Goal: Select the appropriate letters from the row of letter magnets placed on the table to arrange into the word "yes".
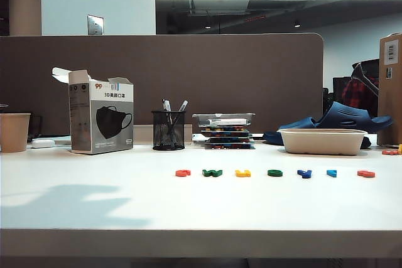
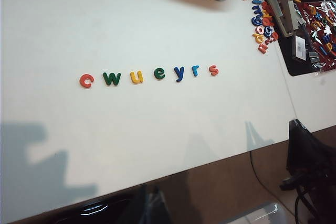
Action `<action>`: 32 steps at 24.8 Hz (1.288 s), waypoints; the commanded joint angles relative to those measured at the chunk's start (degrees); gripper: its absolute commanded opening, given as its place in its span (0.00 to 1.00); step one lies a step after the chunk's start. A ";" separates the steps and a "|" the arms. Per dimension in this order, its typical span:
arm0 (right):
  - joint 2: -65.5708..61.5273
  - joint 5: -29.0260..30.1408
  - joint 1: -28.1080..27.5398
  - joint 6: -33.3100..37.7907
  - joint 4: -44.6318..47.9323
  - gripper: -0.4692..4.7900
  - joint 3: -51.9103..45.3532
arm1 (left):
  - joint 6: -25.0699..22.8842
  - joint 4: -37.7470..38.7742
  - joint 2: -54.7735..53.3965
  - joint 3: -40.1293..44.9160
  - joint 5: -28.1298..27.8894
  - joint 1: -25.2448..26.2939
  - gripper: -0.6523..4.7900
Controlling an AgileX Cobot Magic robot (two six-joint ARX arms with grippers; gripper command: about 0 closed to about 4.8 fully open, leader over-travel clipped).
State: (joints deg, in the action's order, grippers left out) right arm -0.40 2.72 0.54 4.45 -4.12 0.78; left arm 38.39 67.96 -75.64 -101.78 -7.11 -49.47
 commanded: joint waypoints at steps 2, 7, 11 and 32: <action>0.39 -0.79 0.02 2.40 -0.57 0.10 4.52 | -0.26 -0.35 0.26 -0.17 -0.20 -0.04 0.11; -0.33 -4.17 0.00 5.20 -8.07 0.08 14.43 | -0.26 -0.35 0.26 -0.17 -0.20 -0.04 0.11; -5.73 -4.26 -0.02 5.07 -15.50 0.08 25.79 | -0.26 -0.35 0.26 -0.17 -0.20 -0.04 0.11; -62.34 12.63 0.17 2.36 -41.27 0.08 79.47 | -0.26 -0.35 0.26 -0.17 -0.22 -0.04 0.11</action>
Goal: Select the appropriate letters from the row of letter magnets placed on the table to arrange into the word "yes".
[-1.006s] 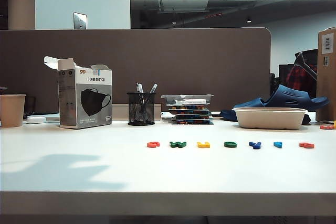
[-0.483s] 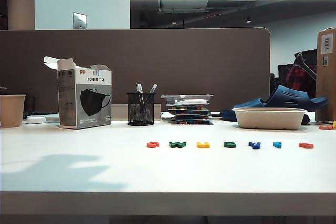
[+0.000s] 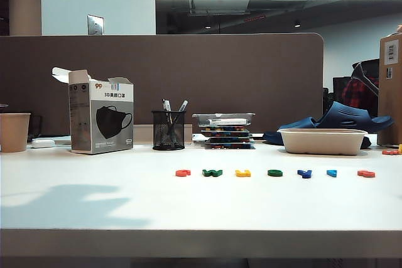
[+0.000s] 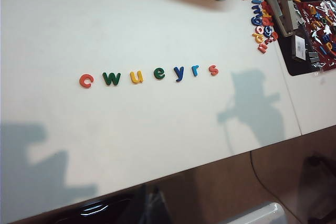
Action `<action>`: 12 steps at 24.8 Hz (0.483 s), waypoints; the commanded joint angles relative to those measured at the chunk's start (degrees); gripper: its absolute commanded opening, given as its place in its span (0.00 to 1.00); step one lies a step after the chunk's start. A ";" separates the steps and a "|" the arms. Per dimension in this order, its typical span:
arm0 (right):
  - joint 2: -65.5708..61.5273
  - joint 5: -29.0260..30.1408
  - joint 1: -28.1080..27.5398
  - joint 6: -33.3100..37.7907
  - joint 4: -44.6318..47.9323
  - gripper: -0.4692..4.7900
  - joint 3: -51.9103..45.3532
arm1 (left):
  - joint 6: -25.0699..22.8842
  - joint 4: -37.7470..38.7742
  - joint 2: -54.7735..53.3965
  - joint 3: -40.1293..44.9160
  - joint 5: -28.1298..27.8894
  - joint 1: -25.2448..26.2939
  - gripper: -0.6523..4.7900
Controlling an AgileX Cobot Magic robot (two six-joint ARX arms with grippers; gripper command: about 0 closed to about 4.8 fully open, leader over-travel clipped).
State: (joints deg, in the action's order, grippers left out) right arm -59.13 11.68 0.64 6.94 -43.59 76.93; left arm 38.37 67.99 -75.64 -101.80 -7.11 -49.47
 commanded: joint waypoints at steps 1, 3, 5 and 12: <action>-7.26 6.08 0.20 -0.13 -3.04 0.08 6.19 | -0.24 -0.39 0.26 -0.15 -0.22 -0.04 0.11; -12.11 6.29 2.27 -2.14 -4.48 0.08 9.53 | -0.24 -0.37 0.26 -0.15 -0.22 -0.04 0.11; -16.87 6.54 3.93 -5.11 -5.53 0.08 12.37 | -0.24 -0.46 0.26 -0.15 -0.22 -0.04 0.11; -29.16 11.63 7.39 -10.69 -10.27 0.19 17.86 | -0.24 -0.42 0.13 -0.15 -0.20 -0.04 0.11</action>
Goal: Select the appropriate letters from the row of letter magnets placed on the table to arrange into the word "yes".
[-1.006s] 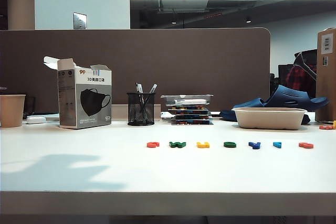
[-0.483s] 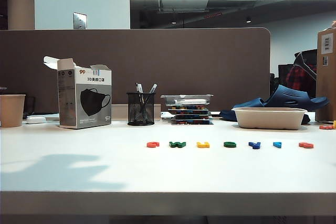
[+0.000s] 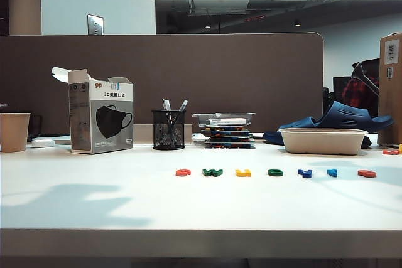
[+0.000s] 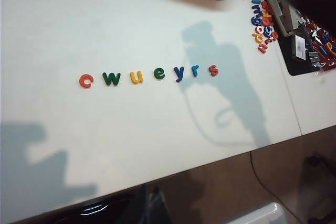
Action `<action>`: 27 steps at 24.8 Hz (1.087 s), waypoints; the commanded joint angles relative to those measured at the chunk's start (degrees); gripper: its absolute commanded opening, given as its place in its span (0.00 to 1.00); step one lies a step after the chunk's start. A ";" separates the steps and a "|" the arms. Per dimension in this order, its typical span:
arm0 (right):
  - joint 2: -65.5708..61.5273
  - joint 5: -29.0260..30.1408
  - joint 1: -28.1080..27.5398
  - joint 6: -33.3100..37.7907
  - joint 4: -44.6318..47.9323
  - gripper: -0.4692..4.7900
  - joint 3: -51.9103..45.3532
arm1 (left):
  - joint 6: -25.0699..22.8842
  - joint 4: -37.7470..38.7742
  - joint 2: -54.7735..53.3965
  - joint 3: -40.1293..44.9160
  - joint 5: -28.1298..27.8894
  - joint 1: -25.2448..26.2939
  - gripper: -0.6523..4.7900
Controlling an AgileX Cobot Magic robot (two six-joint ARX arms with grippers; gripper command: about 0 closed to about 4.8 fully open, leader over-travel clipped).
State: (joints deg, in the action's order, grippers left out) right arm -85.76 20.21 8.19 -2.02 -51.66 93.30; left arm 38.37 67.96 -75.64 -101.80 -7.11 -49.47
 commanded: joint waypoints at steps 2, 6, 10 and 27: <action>-4.57 3.32 0.72 -2.69 -2.89 0.19 1.66 | -0.24 -0.37 0.13 -0.15 -0.22 -0.04 0.11; -8.28 3.02 1.14 -4.44 -3.93 0.30 1.66 | -0.24 -0.44 -0.07 -0.15 -0.22 -0.04 0.11; -13.22 2.16 1.97 -6.80 -6.60 0.37 1.66 | -0.24 -0.35 -0.15 -0.15 -0.42 -0.04 0.11; -25.57 -7.67 4.92 -19.41 -6.14 0.50 1.64 | -0.24 -0.39 -0.15 -0.15 -0.42 -0.04 0.11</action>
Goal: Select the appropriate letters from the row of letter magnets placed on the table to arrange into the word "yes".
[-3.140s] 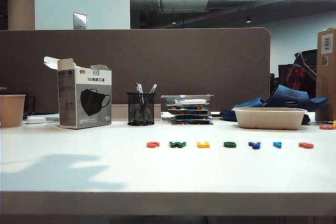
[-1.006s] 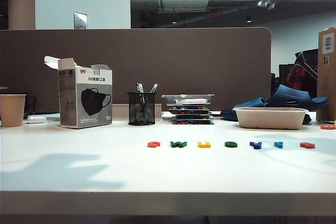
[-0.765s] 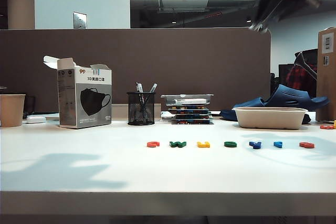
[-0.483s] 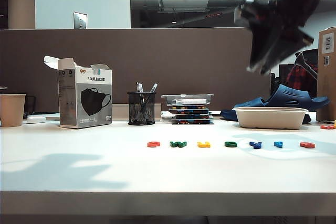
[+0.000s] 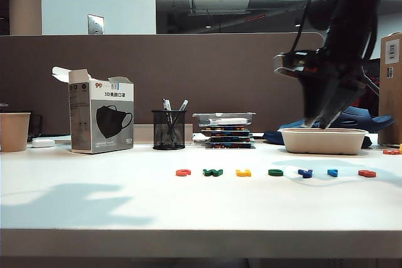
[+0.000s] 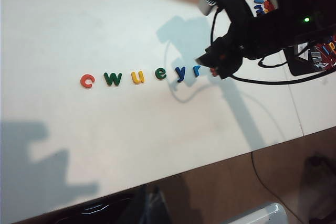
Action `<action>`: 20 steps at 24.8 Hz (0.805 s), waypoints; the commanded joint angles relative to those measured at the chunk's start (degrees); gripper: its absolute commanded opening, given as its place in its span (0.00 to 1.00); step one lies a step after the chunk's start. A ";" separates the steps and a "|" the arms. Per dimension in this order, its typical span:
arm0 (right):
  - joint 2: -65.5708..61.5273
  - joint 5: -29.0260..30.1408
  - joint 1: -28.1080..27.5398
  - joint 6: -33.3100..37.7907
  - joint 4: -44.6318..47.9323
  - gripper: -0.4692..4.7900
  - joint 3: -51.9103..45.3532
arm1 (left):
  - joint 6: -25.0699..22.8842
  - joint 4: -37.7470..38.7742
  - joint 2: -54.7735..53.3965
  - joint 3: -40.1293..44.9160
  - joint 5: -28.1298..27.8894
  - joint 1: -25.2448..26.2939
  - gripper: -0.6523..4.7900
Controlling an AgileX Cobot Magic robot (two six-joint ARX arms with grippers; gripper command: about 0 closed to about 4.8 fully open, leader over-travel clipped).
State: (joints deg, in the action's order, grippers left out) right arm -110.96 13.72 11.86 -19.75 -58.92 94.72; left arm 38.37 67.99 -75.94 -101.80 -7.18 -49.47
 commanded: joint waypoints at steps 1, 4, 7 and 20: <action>-0.72 -1.20 1.66 -1.73 1.38 0.50 0.22 | -0.24 -0.39 0.15 -0.15 -0.35 -0.04 0.11; -1.86 -1.53 3.21 -1.77 2.64 0.49 0.22 | -0.24 -0.39 0.15 -0.15 -0.33 -0.04 0.11; -3.50 -4.28 4.94 -3.37 3.06 0.49 0.22 | -0.24 -0.44 0.15 -0.15 -0.35 -0.04 0.11; -6.73 -6.16 5.55 -6.10 3.39 0.49 0.20 | -0.24 -0.42 0.15 -0.15 -0.35 -0.04 0.11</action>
State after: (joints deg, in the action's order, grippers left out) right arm -117.71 8.03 17.39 -25.28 -56.16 94.72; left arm 38.37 67.99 -75.94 -101.80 -7.20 -49.47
